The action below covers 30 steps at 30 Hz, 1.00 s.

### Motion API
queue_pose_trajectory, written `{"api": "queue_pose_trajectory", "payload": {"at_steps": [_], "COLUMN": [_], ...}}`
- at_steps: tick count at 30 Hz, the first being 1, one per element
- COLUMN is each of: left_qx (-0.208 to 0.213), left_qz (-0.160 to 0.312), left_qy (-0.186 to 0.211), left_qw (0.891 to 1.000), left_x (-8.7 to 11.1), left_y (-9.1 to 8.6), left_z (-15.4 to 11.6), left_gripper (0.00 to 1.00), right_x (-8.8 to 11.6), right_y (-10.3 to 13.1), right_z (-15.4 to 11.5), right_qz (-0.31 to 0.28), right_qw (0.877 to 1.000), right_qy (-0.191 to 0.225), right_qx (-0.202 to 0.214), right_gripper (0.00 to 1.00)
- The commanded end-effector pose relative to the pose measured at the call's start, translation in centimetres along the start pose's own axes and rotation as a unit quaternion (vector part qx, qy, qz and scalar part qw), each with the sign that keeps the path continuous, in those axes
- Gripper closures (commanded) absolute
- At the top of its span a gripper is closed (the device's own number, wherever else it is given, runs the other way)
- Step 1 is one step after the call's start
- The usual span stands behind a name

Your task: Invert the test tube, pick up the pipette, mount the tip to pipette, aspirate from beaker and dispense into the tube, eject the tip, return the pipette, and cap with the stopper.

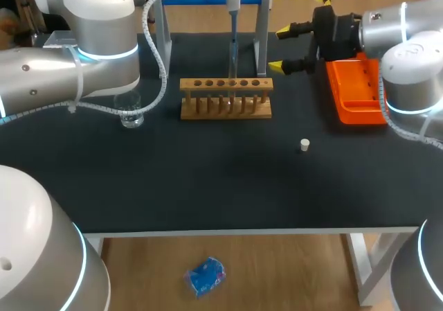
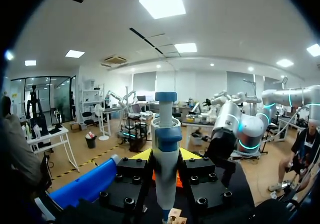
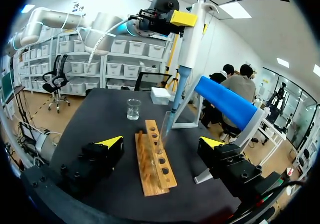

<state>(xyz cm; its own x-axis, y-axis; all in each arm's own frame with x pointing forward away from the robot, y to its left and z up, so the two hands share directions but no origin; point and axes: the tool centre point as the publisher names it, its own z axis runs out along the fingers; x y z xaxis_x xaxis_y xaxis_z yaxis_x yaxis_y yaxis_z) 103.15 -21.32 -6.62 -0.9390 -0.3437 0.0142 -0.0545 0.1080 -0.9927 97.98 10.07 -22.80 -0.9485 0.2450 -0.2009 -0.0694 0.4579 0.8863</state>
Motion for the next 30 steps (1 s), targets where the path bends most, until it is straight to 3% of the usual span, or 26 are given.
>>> {"api": "queue_pose_trajectory", "payload": {"at_steps": [1, 30], "left_qx": [0.001, -0.01], "left_qz": [0.002, 0.021], "left_qy": [-0.004, 0.009], "left_qw": [1.0, 1.0], "left_x": [0.3, 0.6], "left_y": [-0.1, -1.5], "left_z": [-0.2, 0.0], "left_gripper": [1.0, 1.0], "right_x": [0.0, 0.0], "right_y": [-0.1, -0.1], "right_z": [0.0, 0.0], "right_qz": [0.0, 0.0], "right_qw": [1.0, 1.0], "right_qy": [0.0, 0.0], "right_qx": [0.0, 0.0], "right_gripper": [0.0, 0.0]}}
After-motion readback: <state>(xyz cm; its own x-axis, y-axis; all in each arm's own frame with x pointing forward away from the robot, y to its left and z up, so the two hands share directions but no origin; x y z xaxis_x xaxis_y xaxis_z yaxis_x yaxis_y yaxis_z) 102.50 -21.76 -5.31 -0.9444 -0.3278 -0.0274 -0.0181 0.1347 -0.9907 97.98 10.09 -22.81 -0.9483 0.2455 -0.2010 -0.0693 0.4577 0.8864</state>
